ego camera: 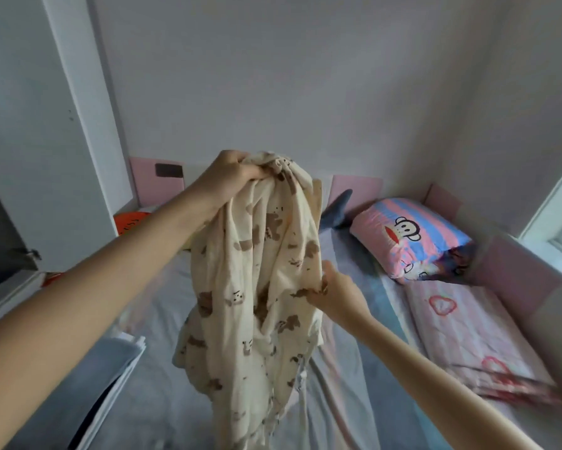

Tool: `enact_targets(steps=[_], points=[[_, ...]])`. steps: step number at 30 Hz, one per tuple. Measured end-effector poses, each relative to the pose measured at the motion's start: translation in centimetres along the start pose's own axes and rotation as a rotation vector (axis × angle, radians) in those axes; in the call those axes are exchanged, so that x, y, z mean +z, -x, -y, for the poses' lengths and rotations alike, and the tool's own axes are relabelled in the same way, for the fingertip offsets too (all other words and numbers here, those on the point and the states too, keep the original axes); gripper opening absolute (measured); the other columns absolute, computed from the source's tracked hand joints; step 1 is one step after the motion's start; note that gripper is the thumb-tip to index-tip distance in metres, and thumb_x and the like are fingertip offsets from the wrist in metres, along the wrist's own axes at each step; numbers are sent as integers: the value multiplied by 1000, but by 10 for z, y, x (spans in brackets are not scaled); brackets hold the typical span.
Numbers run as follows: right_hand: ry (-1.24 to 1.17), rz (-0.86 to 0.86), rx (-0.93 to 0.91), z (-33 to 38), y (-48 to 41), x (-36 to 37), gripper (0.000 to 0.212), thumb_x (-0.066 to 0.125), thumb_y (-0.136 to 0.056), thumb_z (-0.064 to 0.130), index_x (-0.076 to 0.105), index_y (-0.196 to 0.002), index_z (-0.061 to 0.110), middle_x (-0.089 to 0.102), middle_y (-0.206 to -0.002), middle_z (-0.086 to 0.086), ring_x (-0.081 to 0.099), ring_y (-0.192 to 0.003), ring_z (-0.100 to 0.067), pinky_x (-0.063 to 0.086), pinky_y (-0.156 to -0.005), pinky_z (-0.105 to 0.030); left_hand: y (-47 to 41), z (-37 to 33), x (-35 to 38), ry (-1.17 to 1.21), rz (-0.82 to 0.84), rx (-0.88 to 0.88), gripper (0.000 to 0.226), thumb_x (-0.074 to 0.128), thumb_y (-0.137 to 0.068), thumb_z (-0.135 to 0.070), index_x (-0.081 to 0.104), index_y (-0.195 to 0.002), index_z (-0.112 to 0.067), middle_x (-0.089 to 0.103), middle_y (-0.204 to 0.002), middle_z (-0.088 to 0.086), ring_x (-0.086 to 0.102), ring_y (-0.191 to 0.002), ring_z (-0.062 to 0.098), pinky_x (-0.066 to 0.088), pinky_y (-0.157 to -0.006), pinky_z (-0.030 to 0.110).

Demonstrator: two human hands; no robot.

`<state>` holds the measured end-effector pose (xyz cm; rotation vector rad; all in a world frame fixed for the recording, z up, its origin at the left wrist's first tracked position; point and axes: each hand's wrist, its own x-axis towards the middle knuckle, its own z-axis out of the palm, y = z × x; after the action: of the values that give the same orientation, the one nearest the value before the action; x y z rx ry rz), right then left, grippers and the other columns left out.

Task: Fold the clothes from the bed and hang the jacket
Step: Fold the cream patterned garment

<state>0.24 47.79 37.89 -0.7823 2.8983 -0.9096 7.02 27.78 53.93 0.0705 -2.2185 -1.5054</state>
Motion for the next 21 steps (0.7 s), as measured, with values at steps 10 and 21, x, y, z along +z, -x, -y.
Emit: enact_targets(steps=[10, 21], points=[[-99, -565, 223, -2, -93, -90, 29, 54, -86, 22, 59, -114, 19, 66, -104, -11, 59, -104, -32, 41, -81, -37, 12, 10, -63, 26, 170, -261, 22, 48, -73, -31, 63, -67, -16, 61, -80, 13, 57, -79, 27, 43, -80, 36], [-288, 516, 247, 2, -20, 25, 63, 39, -89, 65, 62, -87, 7, 62, -75, -5, 51, -51, -11, 44, -50, -23, 19, 54, -41, 505, -127, -495, 32, 40, -89, -21, 61, -65, -13, 63, -62, 4, 61, -62, 19, 47, -70, 28]])
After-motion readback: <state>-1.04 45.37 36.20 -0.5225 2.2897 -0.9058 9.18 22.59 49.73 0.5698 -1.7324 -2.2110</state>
